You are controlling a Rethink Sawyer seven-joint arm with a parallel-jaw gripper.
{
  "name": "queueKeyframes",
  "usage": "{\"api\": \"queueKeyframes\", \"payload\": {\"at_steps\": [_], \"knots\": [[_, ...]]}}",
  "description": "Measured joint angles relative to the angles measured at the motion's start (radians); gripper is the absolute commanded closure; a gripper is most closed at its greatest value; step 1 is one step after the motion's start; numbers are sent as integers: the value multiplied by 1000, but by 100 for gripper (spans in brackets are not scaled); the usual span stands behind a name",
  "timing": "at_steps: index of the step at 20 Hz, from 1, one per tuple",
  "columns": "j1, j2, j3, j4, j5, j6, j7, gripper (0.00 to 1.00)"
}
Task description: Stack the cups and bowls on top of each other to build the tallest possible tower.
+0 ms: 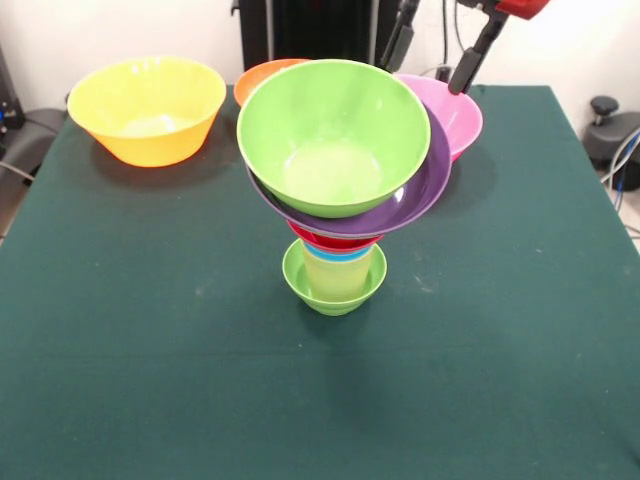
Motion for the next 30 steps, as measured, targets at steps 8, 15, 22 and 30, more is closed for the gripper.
{"api": "queueKeyframes", "payload": {"at_steps": [8,15,22,30], "knots": [[2,-6,0,0,17,0,0,0],[30,-4,-9,0,38,0,0,0],[84,-4,-30,2,52,0,0,0],[150,-4,-71,48,80,-22,27,0]]}}
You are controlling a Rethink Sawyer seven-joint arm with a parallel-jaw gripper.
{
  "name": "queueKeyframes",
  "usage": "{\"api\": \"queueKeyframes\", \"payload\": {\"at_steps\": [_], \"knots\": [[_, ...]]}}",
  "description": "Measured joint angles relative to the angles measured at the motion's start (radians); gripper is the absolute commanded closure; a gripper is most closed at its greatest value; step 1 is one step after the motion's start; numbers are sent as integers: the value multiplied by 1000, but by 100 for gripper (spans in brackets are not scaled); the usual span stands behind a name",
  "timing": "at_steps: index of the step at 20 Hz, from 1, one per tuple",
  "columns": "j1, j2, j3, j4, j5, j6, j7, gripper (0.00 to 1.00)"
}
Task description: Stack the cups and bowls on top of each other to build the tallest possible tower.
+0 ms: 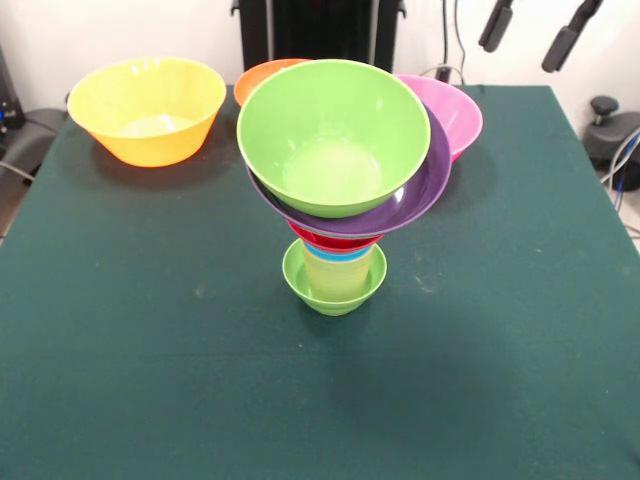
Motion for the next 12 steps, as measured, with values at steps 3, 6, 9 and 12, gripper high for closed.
{"api": "queueKeyframes", "payload": {"at_steps": [3,6,9,12], "knots": [[18,0,-13,28,3,-41,22,0],[36,0,-29,73,3,-117,54,0],[54,1,-47,126,4,-209,90,0],[80,8,-72,168,4,-286,125,0]]}}
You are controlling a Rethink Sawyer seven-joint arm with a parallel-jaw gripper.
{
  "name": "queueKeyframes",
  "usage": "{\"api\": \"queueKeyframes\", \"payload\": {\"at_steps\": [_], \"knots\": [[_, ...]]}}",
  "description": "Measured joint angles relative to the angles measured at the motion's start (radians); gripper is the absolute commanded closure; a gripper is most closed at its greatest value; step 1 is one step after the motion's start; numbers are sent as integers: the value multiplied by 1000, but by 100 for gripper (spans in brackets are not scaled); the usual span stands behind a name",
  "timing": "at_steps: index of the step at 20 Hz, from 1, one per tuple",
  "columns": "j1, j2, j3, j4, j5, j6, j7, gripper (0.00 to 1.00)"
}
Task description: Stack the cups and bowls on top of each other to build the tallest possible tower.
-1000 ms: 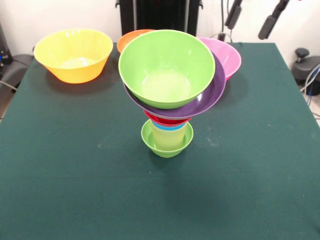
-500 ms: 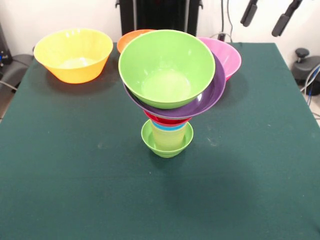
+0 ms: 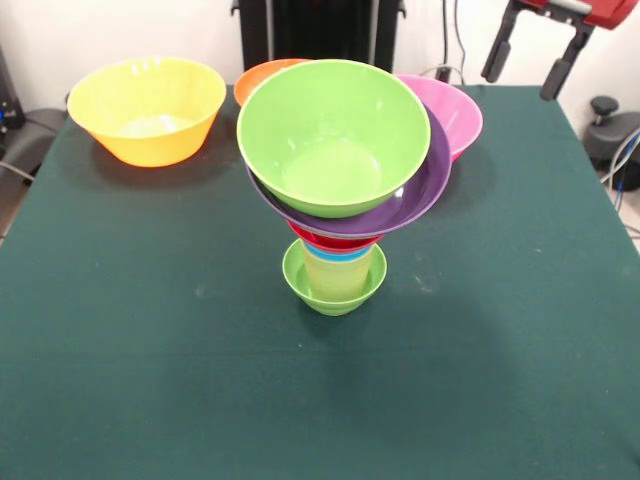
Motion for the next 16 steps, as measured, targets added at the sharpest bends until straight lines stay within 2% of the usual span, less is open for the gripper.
{"api": "queueKeyframes", "payload": {"at_steps": [2,11,16], "knots": [[10,3,-8,11,0,-22,10,0],[130,54,-97,103,0,-200,105,0],[177,78,-134,146,0,-256,129,0]]}}
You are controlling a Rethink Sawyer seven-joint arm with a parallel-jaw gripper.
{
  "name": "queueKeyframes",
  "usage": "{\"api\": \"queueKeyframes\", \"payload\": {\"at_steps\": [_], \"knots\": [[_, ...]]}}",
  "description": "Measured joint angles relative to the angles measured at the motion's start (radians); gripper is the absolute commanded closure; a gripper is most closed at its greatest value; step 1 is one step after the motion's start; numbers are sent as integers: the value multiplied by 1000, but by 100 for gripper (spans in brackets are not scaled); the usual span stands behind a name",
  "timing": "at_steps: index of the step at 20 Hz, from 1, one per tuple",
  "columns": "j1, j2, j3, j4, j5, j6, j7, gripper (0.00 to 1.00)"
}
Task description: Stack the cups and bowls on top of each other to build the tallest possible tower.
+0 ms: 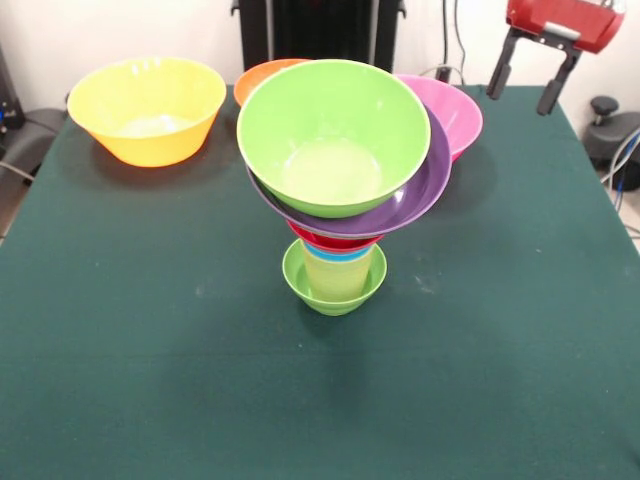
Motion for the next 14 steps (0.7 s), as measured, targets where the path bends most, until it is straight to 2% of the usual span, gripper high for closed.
{"api": "queueKeyframes", "payload": {"at_steps": [7,14], "knots": [[35,36,-45,46,0,-51,4,0],[50,87,-97,97,2,-142,4,0]]}}
